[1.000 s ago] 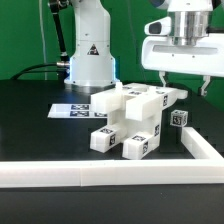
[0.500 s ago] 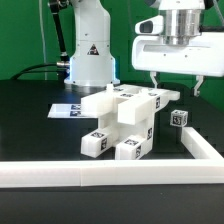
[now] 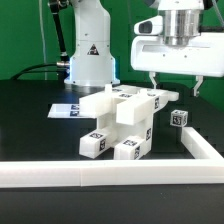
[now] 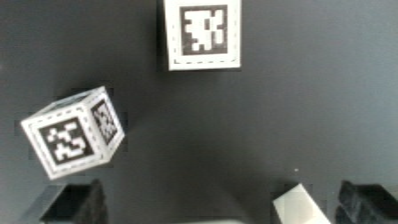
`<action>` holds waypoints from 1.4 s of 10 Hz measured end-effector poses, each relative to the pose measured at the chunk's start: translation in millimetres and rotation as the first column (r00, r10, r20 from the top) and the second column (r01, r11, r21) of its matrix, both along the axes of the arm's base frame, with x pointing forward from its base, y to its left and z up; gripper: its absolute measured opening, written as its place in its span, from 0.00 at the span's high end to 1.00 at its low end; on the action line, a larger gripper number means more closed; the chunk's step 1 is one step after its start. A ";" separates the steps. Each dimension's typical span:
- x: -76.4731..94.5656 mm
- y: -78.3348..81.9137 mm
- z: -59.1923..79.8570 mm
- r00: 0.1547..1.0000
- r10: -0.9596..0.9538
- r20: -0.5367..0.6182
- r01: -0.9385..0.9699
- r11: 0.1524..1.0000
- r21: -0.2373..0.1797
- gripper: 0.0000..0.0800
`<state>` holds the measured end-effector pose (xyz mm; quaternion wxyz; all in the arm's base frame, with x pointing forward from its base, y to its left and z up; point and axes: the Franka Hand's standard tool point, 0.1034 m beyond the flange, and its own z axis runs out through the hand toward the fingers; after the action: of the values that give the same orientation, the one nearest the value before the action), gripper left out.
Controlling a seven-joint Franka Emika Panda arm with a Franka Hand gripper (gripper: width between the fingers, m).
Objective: Assemble chair
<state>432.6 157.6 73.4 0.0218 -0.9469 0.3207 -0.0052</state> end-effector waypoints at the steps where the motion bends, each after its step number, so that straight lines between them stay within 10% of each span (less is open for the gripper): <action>1: -3.0 6.9 -6.8 1.000 0.002 -0.005 -0.002 1.000 -0.006 0.19; 14: -22.1 25.6 -49.1 0.998 0.062 0.008 -0.062 0.997 -0.048 0.19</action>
Offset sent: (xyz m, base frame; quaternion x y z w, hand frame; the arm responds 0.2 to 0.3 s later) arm 0.0027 0.0126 -0.0164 -0.0001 0.0189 0.0134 0.9997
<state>410.5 183.2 24.3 0.0007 -0.9566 0.2909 -0.0166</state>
